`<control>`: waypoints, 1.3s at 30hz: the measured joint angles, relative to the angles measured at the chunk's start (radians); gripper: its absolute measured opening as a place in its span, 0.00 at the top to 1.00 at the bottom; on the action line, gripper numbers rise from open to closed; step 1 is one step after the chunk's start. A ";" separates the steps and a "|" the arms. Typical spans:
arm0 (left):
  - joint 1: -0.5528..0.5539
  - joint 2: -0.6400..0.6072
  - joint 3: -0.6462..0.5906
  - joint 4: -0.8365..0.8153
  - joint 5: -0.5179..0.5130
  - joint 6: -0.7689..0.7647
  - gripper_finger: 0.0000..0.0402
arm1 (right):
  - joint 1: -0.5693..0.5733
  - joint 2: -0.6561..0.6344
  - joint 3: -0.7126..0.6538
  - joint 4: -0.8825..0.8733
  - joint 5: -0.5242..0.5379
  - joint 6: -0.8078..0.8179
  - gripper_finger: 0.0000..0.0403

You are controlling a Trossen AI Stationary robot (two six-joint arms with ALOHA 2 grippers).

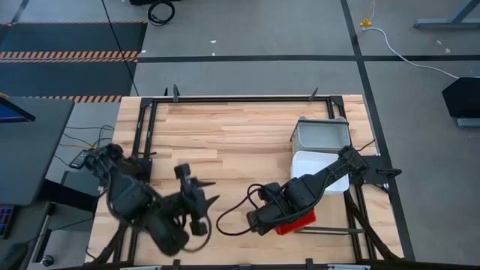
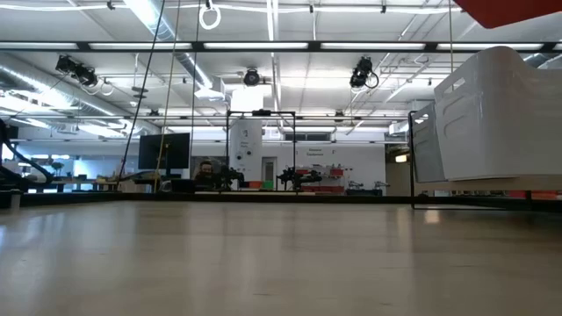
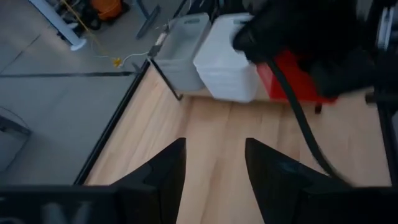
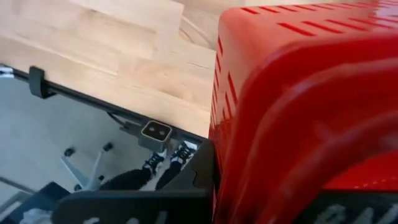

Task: Stack baskets on shelf by color
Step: Adjust the stacked red bins on the shelf

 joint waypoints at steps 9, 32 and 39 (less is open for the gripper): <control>0.125 -0.122 0.000 0.227 0.255 0.357 0.57 | 0.066 0.001 -0.081 -0.003 0.005 0.190 0.97; 0.102 -0.344 0.000 0.177 0.423 0.420 0.79 | 0.074 0.003 -0.241 0.011 -0.042 0.296 0.97; 0.104 -0.337 0.000 0.191 0.419 0.435 0.85 | 0.108 0.003 -0.265 0.001 -0.059 0.393 0.97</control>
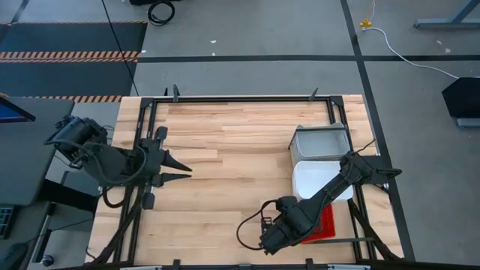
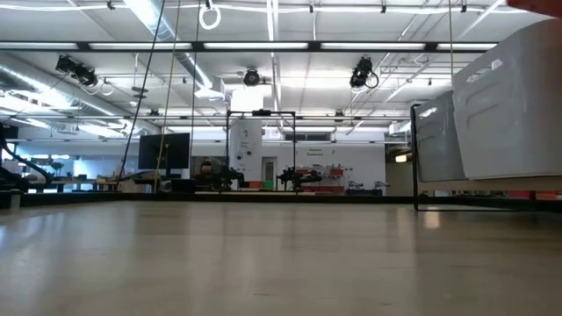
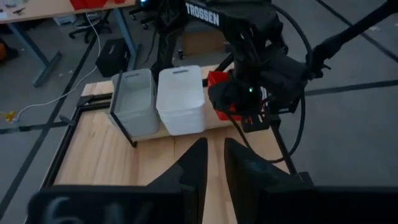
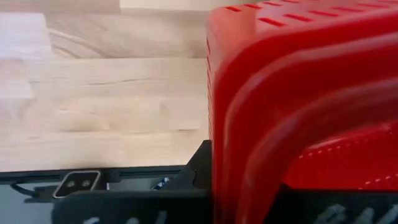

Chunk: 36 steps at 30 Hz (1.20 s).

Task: Stack baskets on shelf by color
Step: Adjust the stacked red bins on the shelf

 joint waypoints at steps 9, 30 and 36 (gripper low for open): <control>0.000 0.000 0.000 0.110 0.033 0.080 0.94 | 0.014 -0.004 -0.001 0.000 -0.019 0.003 0.97; 0.000 0.002 0.000 0.077 0.074 0.078 0.99 | 0.041 -0.011 -0.093 0.000 -0.176 0.001 0.96; 0.000 0.002 0.000 0.076 0.074 0.070 0.96 | 0.039 -0.009 -0.137 0.002 -0.188 0.000 0.88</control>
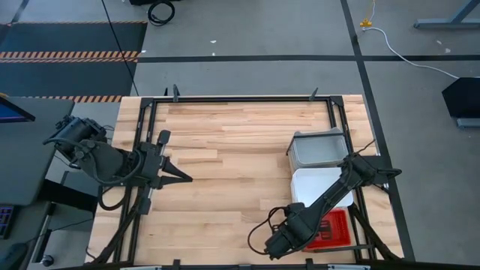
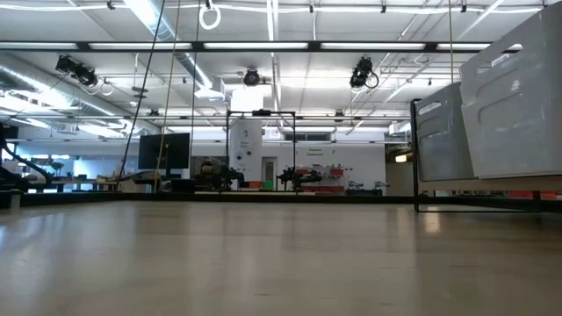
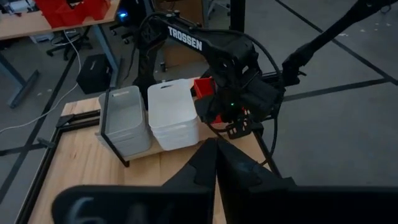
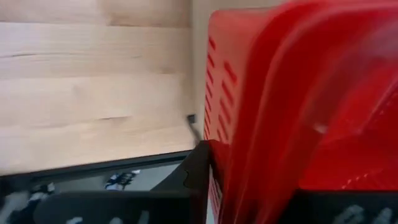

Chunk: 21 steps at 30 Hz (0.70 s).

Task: Stack baskets on shelf by color
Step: Adjust the stacked red bins on the shelf

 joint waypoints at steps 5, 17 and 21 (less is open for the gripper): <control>0.000 0.000 0.000 -0.001 0.000 -0.014 0.95 | 0.000 0.000 -0.050 -0.001 -0.063 -0.002 0.81; 0.000 0.000 0.000 -0.037 0.000 -0.056 0.96 | 0.009 0.000 -0.158 -0.003 -0.087 -0.099 0.67; 0.000 0.000 0.000 -0.037 0.000 -0.072 0.94 | 0.009 0.000 -0.175 -0.002 -0.108 -0.099 0.65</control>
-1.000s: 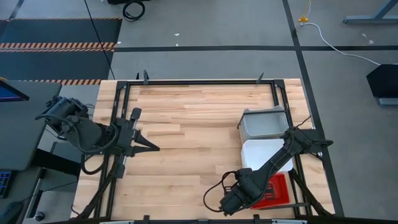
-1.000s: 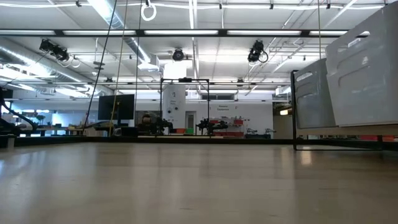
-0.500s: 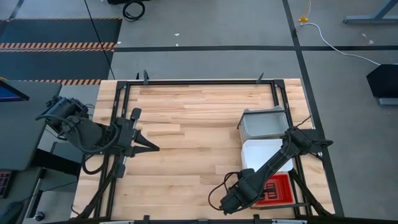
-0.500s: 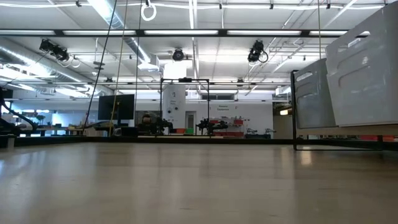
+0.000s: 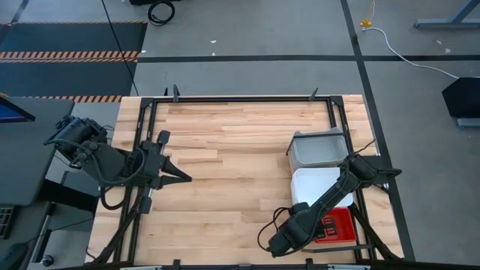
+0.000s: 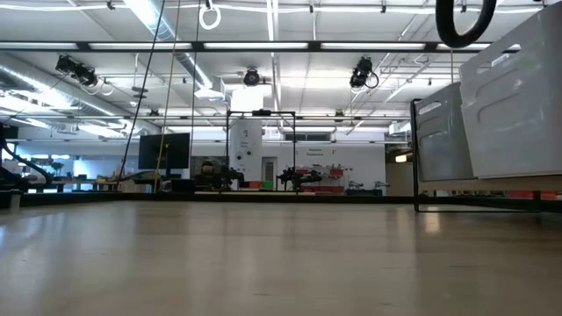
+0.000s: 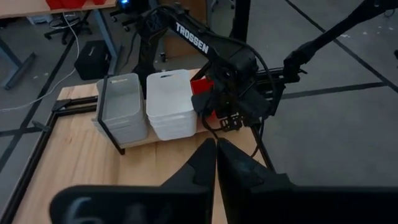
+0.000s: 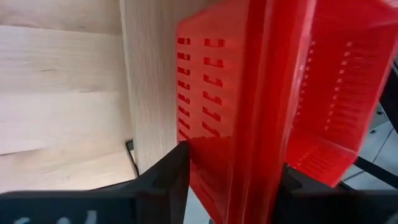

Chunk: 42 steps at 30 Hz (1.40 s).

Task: Stack baskets on shelf by color
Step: Adjust the stacked red bins on the shelf, then return to Home Position

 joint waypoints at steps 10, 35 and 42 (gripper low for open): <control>-0.006 0.000 0.000 -0.031 0.000 -0.025 0.99 | 0.005 0.000 0.065 -0.001 0.142 -0.015 0.51; 0.048 -0.002 0.000 -0.031 -0.179 -0.068 0.99 | -0.238 -0.270 0.508 0.042 0.751 -1.152 0.47; 0.092 -0.016 0.000 0.129 -0.179 0.046 0.99 | -0.297 -0.420 0.508 -0.003 0.939 -1.570 0.61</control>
